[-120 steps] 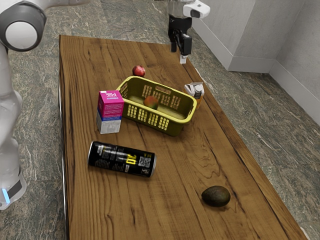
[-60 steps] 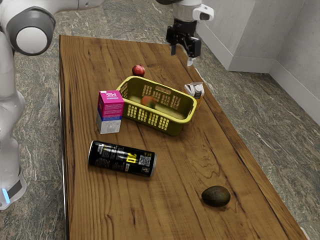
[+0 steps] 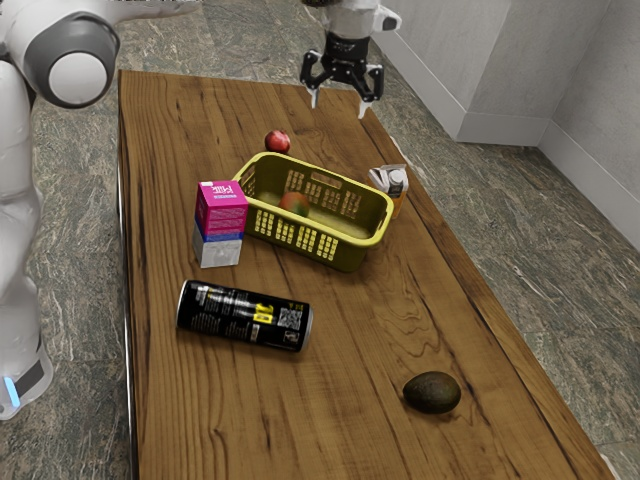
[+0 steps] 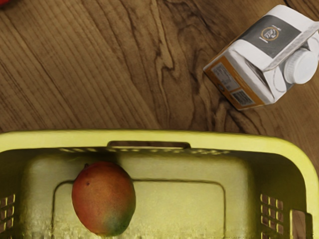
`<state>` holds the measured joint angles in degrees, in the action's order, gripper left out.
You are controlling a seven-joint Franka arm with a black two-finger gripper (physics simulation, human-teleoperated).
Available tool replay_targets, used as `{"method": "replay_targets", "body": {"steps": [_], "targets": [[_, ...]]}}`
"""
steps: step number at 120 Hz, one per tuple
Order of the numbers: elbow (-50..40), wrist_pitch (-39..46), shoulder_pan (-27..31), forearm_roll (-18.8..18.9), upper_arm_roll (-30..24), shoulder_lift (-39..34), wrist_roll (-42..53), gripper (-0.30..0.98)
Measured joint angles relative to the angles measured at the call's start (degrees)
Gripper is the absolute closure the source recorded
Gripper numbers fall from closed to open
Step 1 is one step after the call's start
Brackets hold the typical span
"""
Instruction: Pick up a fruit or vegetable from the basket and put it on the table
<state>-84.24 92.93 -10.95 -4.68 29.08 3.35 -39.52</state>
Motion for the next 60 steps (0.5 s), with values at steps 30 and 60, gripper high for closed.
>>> {"method": "replay_targets", "body": {"steps": [30,60], "targets": [[-7.27,1.93,-0.33,0.80,0.40,-1.31,-7.80,0.00],[-12.04,4.83,1.23,0.95,0.45,-1.71,-13.00,0.00]]}}
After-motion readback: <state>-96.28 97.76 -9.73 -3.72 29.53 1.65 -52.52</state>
